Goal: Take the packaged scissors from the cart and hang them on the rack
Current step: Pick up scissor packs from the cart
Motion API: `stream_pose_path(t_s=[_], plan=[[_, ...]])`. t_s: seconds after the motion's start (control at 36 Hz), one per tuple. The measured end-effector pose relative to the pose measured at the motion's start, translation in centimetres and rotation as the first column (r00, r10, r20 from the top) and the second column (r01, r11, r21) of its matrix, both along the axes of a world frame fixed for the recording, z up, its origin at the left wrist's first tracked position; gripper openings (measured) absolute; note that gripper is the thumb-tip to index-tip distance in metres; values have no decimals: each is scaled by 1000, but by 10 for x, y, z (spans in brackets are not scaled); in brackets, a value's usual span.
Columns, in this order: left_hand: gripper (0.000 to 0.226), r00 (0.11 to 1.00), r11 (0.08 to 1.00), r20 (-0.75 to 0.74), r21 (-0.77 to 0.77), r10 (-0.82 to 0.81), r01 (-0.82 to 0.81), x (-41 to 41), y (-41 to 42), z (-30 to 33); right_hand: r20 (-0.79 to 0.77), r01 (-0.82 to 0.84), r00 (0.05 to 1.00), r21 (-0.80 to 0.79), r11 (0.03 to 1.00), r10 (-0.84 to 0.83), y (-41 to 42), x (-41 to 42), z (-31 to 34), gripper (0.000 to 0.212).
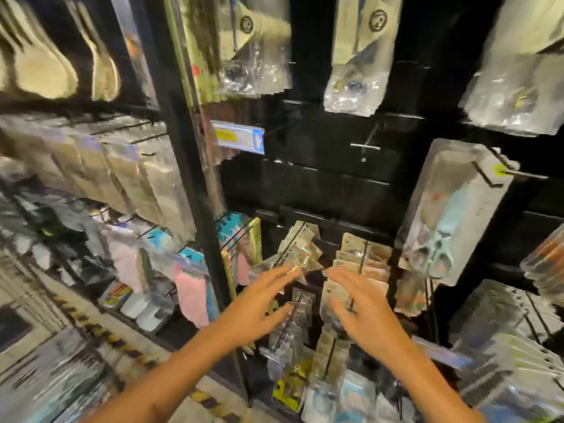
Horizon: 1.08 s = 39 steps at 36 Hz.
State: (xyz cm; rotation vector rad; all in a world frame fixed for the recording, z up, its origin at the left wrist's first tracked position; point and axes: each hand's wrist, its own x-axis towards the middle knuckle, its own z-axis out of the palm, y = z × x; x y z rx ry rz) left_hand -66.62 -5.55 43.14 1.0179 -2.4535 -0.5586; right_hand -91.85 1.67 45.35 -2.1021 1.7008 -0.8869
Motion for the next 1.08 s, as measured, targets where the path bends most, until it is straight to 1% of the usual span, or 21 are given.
stream_pose_path(t_s=[0.14, 0.19, 0.28, 0.33, 0.36, 0.42, 0.44, 0.53, 0.58, 0.61, 0.64, 0.69, 0.78, 0.86, 0.94, 1.08], plan=[[66, 976, 983, 132, 25, 176, -181, 108, 36, -17, -112, -227, 964, 117, 967, 240, -16, 89, -18, 47], [67, 950, 961, 167, 37, 265, -275, 151, 54, -28, -151, -309, 932, 137, 941, 328, -23, 126, -28, 48], [69, 884, 909, 242, 17, 401, -417, 210, 88, -40, -196, -415, 869, 214, 884, 455, -32, 185, -45, 48], [69, 860, 877, 203, 10, 468, -480, 245, 114, -51, -229, -479, 811, 265, 837, 538, -37, 222, -57, 50], [68, 841, 852, 187, 37, 508, -523, 261, 128, -58, -240, -506, 782, 297, 810, 576, -37, 239, -63, 51], [64, 767, 763, 216, 120, 604, -635, 296, 162, -72, -252, -556, 721, 347, 755, 646, -35, 274, -76, 54], [62, 736, 723, 208, 149, 644, -674, 313, 177, -85, -259, -575, 694, 363, 733, 672, -32, 290, -82, 54], [56, 677, 651, 202, 186, 708, -736, 352, 227, -104, -280, -626, 600, 419, 657, 750, -23, 338, -101, 53], [50, 650, 618, 190, 204, 736, -759, 364, 247, -108, -283, -637, 574, 435, 636, 769, -18, 357, -107, 51], [48, 617, 592, 164, 177, 770, -786, 376, 261, -117, -280, -656, 544, 446, 609, 791, -15, 372, -112, 51], [49, 592, 564, 162, 189, 789, -804, 387, 274, -124, -285, -671, 506, 463, 579, 814, -11, 387, -116, 51], [54, 533, 488, 216, 230, 818, -842, 405, 297, -138, -288, -682, 448, 503, 531, 847, -5, 413, -125, 52], [57, 434, 376, 220, 261, 874, -889, 423, 320, -155, -256, -696, 412, 532, 483, 875, -2, 445, -138, 53], [58, 361, 291, 252, 276, 898, -916, 434, 330, -162, -234, -710, 378, 548, 443, 896, -7, 471, -148, 53], [60, 317, 218, 309, 315, 897, -924, 444, 329, -170, -243, -723, 325, 559, 406, 914, -18, 494, -157, 52], [60, 302, 185, 376, 317, 876, -930, 462, 309, -180, -233, -716, 308, 582, 386, 922, -51, 526, -175, 52]])
